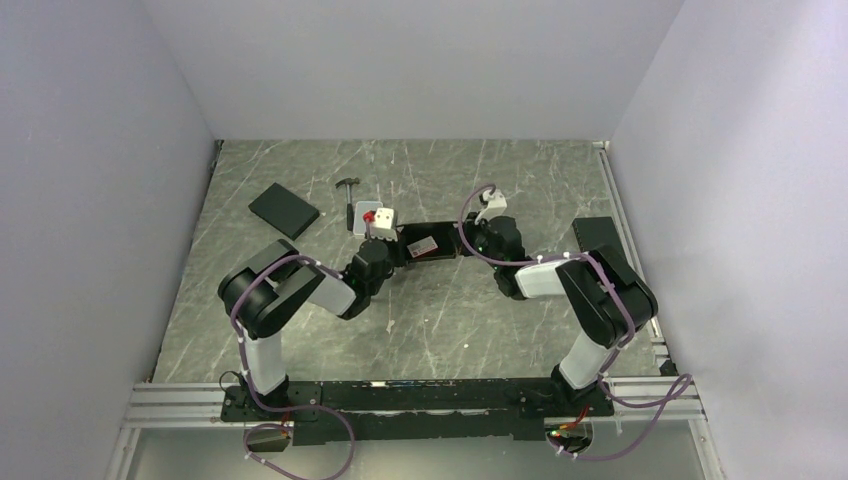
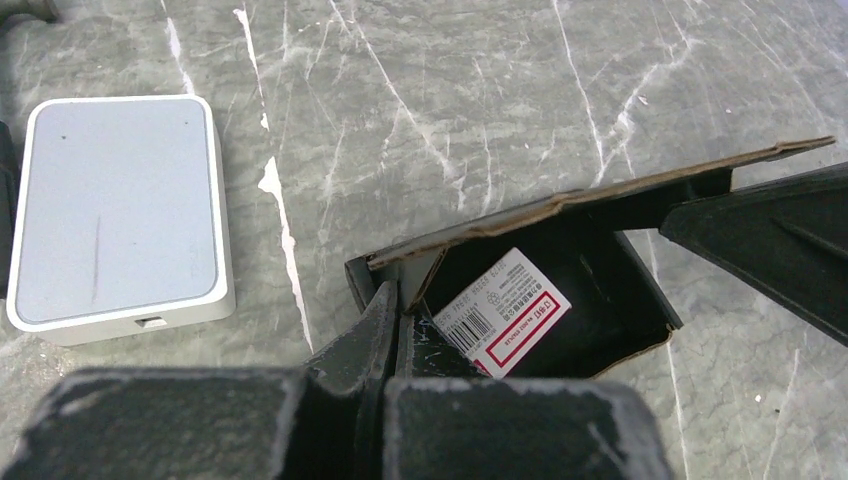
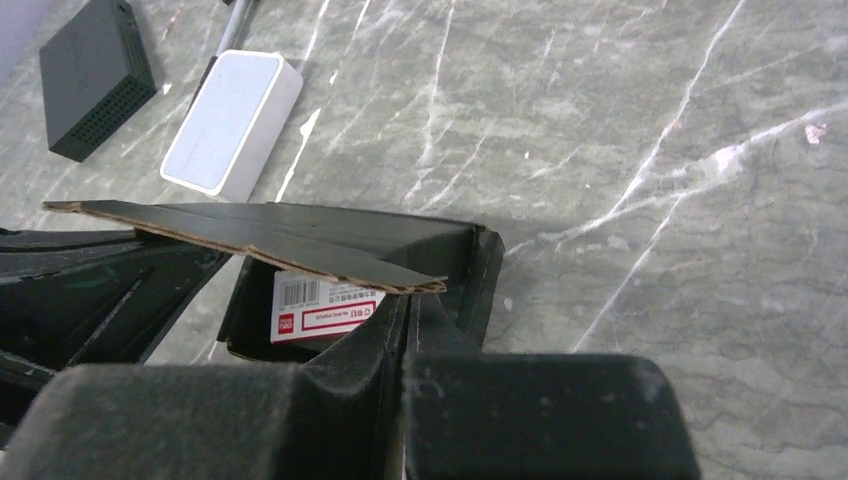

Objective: Fold the paper box
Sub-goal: Close the paper box at the center of the board.

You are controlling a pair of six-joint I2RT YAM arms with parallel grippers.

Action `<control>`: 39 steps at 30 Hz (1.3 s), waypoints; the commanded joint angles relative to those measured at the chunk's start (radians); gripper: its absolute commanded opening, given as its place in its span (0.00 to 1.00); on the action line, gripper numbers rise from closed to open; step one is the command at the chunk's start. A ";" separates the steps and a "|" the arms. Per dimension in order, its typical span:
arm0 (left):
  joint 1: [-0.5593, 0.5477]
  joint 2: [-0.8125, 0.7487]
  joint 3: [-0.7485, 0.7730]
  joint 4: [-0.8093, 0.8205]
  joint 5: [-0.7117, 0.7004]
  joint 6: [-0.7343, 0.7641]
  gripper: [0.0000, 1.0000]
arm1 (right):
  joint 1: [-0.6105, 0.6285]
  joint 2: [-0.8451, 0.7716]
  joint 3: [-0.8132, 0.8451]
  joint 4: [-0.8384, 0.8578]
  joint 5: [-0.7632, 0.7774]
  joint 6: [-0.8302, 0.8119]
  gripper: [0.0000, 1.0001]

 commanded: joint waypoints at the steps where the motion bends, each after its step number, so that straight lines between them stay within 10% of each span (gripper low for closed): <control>1: -0.031 0.028 -0.018 -0.011 0.026 0.006 0.00 | 0.014 0.089 -0.058 -0.237 -0.102 0.017 0.00; 15: -0.052 0.068 -0.010 0.012 0.009 0.026 0.00 | -0.047 0.047 -0.068 -0.193 -0.233 0.010 0.00; 21: -0.052 0.073 -0.014 0.015 0.009 0.030 0.00 | -0.076 -0.005 -0.060 -0.220 -0.308 -0.042 0.25; 32: -0.053 0.068 -0.007 -0.002 -0.004 0.042 0.00 | -0.151 -0.126 -0.042 -0.230 -0.499 -0.118 0.22; 39: -0.053 0.046 -0.006 -0.019 -0.010 0.051 0.00 | -0.234 -0.220 0.086 -0.541 -0.786 -0.416 0.17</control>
